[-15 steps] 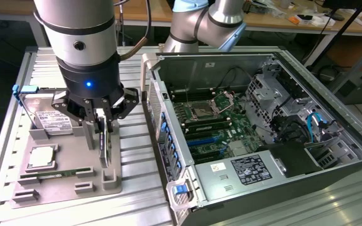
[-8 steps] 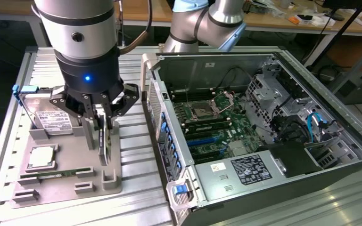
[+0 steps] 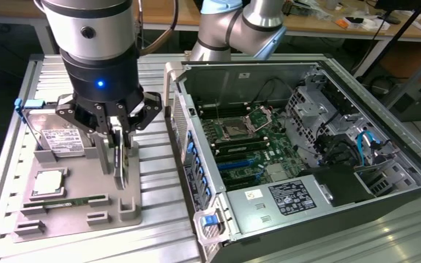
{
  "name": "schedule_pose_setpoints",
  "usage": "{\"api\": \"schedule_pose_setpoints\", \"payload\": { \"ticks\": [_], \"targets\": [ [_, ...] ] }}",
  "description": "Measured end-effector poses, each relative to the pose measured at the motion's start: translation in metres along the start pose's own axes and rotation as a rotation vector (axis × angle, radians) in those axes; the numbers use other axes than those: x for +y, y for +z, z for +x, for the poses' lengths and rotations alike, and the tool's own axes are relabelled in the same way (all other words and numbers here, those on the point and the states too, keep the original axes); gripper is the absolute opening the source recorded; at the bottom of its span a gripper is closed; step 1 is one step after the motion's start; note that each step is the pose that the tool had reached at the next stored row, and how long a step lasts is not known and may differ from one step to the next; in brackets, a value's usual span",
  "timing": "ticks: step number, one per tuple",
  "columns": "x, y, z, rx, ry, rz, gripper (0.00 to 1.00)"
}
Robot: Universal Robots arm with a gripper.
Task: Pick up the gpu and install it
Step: 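Pick up the gpu and move the gpu toward the slot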
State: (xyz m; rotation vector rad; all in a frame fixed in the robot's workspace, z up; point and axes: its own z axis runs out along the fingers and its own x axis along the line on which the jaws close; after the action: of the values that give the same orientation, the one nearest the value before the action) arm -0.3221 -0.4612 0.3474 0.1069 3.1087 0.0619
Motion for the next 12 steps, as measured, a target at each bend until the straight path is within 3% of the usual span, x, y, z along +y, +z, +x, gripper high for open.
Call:
{"api": "schedule_pose_setpoints", "payload": {
  "ticks": [12],
  "targets": [
    [0.0006,-0.0139,0.0,0.0004,0.0,0.0,0.27]
  ]
}}
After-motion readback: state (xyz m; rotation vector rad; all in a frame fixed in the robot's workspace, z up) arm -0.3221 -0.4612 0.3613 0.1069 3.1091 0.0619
